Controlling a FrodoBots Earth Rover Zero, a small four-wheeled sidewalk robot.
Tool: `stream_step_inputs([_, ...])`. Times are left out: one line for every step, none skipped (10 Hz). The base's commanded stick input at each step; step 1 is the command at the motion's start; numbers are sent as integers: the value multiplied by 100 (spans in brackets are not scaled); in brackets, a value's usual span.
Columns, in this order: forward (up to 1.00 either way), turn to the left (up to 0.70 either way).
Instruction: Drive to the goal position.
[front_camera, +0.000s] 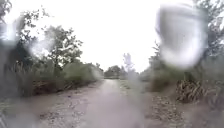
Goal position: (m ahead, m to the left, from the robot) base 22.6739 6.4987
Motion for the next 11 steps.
stream_step_inputs([70, 0])
stream_step_inputs([70, 0])
stream_step_inputs([70, 0])
stream_step_inputs([70, 0])
stream_step_inputs([70, 0])
stream_step_inputs([70, 0])
stream_step_inputs([70, 0])
stream_step_inputs([70, 0])
stream_step_inputs([70, 0])
stream_step_inputs([70, 0])
stream_step_inputs([70, 0])
